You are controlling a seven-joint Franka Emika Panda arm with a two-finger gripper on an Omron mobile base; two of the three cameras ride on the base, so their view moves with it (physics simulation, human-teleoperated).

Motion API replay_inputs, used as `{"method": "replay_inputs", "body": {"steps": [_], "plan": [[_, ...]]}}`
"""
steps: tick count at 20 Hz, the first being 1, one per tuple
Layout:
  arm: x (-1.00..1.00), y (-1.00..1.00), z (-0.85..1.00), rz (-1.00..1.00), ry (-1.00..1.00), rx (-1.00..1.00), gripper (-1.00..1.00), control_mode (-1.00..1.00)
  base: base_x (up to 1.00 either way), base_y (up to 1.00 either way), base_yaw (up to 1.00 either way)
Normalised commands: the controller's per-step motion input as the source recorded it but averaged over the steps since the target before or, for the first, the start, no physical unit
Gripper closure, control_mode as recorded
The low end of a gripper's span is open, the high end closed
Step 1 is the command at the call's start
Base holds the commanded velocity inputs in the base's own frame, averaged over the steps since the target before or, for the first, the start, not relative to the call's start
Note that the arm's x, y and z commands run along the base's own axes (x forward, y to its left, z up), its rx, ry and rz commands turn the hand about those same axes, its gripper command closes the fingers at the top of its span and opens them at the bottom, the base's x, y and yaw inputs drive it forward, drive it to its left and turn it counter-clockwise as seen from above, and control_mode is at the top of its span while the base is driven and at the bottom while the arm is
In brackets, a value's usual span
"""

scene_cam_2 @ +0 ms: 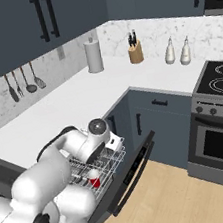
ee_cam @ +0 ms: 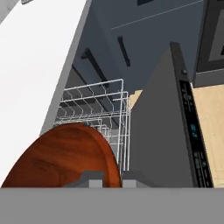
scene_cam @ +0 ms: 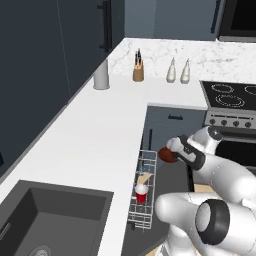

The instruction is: Pick up the cup and bowl from the counter, place them in the dishwasher, and close the dishwasher door.

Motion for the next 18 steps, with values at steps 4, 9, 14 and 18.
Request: {"method": "replay_inputs", "body": {"steps": [4, 9, 14, 18], "plan": [[0.53, -0.3, -0.34, 0.07, 0.0, 0.0, 1.0, -1.0, 0.0, 0.0, 0.0], [0.52, -0.03, -0.37, 0.09, -0.02, 0.0, 1.0, -1.0, 0.0, 0.0, 0.0], [0.47, 0.0, -0.47, 0.07, -0.05, 0.0, 1.0, -1.0, 0.0, 0.0, 0.0], [0.25, 0.0, -0.49, 0.1, -0.05, 0.0, 1.0, -1.0, 0.0, 0.0, 0.0]]}}
